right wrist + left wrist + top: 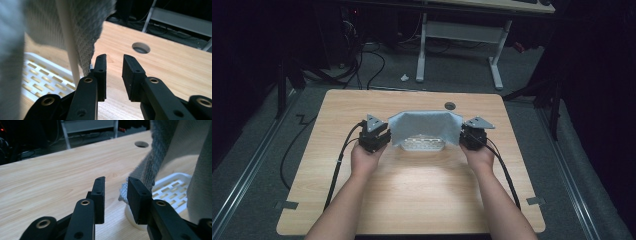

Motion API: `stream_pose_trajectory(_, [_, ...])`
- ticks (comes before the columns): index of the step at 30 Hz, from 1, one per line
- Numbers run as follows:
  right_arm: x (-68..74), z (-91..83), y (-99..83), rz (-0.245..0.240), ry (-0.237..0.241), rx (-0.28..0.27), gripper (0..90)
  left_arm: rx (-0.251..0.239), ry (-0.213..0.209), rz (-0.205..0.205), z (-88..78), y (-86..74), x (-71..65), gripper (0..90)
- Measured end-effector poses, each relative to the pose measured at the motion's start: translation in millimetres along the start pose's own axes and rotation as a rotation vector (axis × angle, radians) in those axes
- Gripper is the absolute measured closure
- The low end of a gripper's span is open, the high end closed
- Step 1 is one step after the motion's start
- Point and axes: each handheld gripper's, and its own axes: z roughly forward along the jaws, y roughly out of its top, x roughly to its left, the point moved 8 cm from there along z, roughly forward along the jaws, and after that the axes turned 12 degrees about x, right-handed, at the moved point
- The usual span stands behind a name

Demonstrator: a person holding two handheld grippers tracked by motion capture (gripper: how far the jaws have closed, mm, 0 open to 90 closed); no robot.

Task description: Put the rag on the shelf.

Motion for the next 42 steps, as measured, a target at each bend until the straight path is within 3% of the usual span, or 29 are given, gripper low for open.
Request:
stream_pose_trajectory(7, [-15.2,-14.6,-2.2,0.019,-0.027,-0.01,74.2,0.0,0.027,-0.021,-11.8,-7.2,16.9,66.8])
stream_pose_trajectory(13, [-19.6,-27.2,-0.5,0.001,-0.043,-0.029,72.8,-0.011,0.036,-0.022,-23.5,-9.2,23.3,66.5])
stream_pose_trajectory(20, [-16.4,-44.7,-5.2,-0.004,-0.041,-0.064,70.1,-0.034,0.026,-0.023,-43.1,-13.5,21.2,65.5])
stream_pose_trajectory(29, [-9.2,-69.8,-18.8,-0.035,-0.042,-0.058,64.7,-0.043,0.004,-0.033,-72.6,-34.3,14.0,61.0])
stream_pose_trajectory(31, [-6.5,-77.3,-21.3,-0.041,-0.036,-0.08,63.4,-0.047,0.002,-0.034,-79.2,-40.9,11.4,59.5])
stream_pose_trajectory(36, [2.3,-94.7,-36.4,-0.054,-0.039,-0.072,57.7,-0.023,-0.026,-0.028,-92.2,-64.1,-3.5,57.3])
stream_pose_trajectory(42, [23.8,-104.0,-77.1,-0.037,0.009,-0.007,47.2,0.046,-0.112,0.008,-100.4,-103.8,-48.0,53.7])
